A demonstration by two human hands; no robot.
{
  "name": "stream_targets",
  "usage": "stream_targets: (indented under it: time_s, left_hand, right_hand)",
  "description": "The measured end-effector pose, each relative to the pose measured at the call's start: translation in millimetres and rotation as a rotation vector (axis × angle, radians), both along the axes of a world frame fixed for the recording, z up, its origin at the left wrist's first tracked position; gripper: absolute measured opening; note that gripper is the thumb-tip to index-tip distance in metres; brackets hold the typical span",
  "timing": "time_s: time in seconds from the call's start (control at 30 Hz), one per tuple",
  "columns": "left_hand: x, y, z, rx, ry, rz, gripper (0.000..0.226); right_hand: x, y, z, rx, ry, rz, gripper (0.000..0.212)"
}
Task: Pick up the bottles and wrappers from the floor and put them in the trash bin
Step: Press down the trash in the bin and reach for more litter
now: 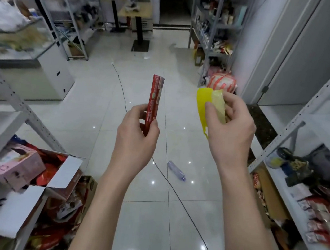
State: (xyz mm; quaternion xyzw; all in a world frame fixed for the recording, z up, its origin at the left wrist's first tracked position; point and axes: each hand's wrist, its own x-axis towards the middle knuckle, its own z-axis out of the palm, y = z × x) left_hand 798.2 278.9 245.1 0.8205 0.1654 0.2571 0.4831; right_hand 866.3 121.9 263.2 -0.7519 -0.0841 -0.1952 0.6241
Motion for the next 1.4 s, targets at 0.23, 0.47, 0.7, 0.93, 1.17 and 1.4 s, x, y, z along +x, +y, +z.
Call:
stream_targets:
  time_s: [0.23, 0.47, 0.7, 0.93, 1.17, 1.4]
  left_hand:
    - [-91, -21, -6, 0.005, -0.006, -0.141, 0.028]
    - [-175, -84, -2, 0.001, 0.035, -0.387, 0.027]
    - [-259, -211, 6, 0.034, 0.004, -0.712, 0.029]
    - [-384, -375, -5, 0.061, -0.033, -1.012, 0.025]
    - [-520, -511, -30, 0.069, 0.041, -1.24, 0.025]
    - [-570, -579, -66, 0.08, 0.151, -1.323, 0.026]
  right_hand:
    - [-122, -28, -3, 0.015, 0.003, -0.125, 0.02]
    - [-252, -94, -7, 0.032, 0.036, -0.346, 0.02]
    - [-384, -217, 3, 0.069, -0.009, -0.698, 0.018]
    - [-560, -362, -2, 0.069, -0.016, -1.005, 0.018]
    - [-717, -477, -15, 0.078, 0.068, -1.219, 0.021]
    - [-775, -543, -45, 0.104, 0.148, -1.304, 0.018]
